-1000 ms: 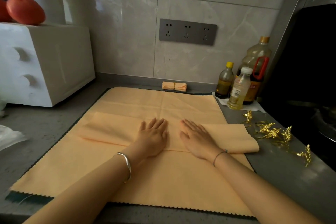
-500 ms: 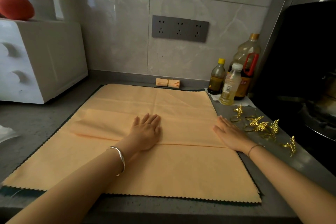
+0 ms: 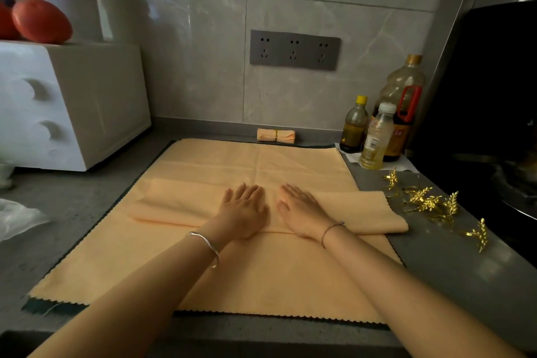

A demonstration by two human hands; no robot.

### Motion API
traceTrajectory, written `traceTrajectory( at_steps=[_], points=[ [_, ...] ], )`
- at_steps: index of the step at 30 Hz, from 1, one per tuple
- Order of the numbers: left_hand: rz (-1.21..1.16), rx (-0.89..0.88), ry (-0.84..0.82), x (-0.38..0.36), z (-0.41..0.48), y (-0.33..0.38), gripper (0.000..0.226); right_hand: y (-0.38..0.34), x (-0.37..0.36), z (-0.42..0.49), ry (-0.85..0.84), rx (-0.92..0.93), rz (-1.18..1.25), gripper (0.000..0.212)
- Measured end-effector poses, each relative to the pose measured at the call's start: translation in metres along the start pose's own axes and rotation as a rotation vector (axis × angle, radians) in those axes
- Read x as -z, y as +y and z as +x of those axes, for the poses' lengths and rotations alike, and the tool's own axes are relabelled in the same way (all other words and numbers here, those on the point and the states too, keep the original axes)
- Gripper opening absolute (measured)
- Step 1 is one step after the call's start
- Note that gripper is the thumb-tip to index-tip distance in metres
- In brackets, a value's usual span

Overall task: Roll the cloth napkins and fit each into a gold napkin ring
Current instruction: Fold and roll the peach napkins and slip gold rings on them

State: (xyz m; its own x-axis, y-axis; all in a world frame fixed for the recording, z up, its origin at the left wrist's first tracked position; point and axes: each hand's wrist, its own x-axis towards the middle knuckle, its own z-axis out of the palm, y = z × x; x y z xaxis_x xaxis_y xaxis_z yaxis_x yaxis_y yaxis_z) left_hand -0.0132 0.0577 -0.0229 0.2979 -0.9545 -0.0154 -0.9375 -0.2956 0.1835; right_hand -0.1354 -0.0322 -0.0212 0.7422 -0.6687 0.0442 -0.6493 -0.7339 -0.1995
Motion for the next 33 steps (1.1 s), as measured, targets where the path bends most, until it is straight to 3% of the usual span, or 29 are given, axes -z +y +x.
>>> traceTrajectory(
  at_steps=[5, 26, 31, 33],
  points=[
    [0.007, 0.002, 0.004, 0.002, -0.004, -0.009, 0.060, 0.004, -0.008, -0.002, 0.037, 0.000, -0.002, 0.053],
    [0.010, 0.321, 0.111, 0.010, -0.023, -0.099, 0.065, 0.005, -0.005, 0.000, -0.063, -0.018, -0.003, 0.056],
    [0.045, 0.439, 0.029, 0.021, -0.020, -0.114, 0.068, 0.004, -0.002, -0.001, -0.080, -0.018, 0.009, 0.056],
    [0.084, 0.384, 0.025, 0.022, -0.015, -0.108, 0.068, 0.004, -0.002, 0.000, -0.090, -0.017, 0.014, 0.057]
  ],
)
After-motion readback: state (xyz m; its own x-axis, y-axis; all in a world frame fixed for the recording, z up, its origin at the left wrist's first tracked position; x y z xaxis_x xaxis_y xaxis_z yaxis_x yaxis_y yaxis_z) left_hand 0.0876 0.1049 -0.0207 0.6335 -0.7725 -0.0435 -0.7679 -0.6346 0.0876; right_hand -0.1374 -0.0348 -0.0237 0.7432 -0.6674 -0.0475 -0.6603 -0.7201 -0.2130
